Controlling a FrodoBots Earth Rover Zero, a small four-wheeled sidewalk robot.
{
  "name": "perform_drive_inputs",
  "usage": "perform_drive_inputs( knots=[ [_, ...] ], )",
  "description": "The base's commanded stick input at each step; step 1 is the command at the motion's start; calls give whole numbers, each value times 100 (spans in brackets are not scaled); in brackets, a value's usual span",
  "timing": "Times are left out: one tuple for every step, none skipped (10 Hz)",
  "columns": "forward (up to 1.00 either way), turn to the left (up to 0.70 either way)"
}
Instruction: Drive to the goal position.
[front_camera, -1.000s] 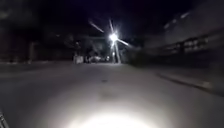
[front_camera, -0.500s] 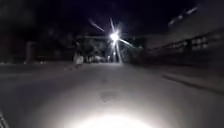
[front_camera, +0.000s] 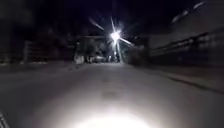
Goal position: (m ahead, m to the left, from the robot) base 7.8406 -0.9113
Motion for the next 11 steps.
perform_drive_inputs(
  knots=[
    [100, 5],
    [100, 5],
    [100, 5],
    [100, 5],
    [100, 5],
    [100, 5],
    [100, 5],
    [100, 5],
    [100, 5],
    [100, 5],
    [100, 5]
  ],
)
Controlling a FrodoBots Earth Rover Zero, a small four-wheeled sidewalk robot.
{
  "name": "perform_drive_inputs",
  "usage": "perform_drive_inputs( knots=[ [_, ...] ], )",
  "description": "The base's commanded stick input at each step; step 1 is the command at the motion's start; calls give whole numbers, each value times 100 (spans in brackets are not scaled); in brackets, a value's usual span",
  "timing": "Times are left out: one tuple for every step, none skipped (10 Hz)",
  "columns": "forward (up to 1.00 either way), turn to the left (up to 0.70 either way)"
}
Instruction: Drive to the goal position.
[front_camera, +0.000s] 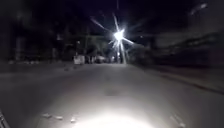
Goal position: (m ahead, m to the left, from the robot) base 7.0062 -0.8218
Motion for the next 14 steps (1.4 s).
perform_drive_inputs(
  knots=[
    [100, 5],
    [100, 5],
    [100, 5],
    [100, 5],
    [100, 5],
    [100, 5],
    [100, 5],
    [100, 5],
    [100, 5],
    [100, 5],
    [100, 5],
    [100, 5],
    [100, 5],
    [100, 1]
  ],
)
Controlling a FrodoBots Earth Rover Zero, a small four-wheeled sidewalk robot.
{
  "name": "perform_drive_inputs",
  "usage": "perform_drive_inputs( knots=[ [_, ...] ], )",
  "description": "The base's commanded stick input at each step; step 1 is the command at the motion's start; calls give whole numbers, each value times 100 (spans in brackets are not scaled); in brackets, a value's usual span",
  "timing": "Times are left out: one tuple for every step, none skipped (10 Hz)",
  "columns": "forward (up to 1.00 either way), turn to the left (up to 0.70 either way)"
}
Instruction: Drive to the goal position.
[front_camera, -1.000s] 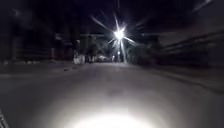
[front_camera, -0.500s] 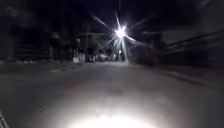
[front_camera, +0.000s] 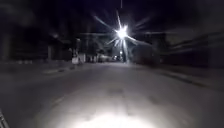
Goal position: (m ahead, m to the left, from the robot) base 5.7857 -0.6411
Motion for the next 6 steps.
perform_drive_inputs(
  knots=[
    [100, -24],
    [100, -39],
    [100, -39],
    [100, -39],
    [100, -39],
    [100, -25]
  ],
)
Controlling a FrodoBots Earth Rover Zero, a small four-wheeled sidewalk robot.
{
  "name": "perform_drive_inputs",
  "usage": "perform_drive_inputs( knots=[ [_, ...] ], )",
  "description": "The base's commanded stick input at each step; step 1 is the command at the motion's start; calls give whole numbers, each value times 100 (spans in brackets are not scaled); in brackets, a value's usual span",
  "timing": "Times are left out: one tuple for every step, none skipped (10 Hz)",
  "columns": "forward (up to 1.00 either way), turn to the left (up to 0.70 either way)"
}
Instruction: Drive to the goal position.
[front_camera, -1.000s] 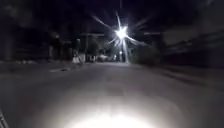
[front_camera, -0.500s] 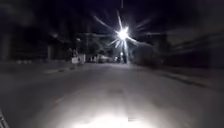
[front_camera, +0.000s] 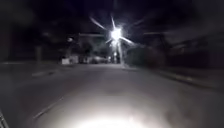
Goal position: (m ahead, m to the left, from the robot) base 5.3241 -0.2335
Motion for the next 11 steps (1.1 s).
perform_drive_inputs(
  knots=[
    [100, 1],
    [100, 5],
    [100, 5],
    [100, 5],
    [100, 5],
    [100, 5],
    [100, 5],
    [100, 5],
    [100, 5],
    [100, 5],
    [100, 5]
  ],
)
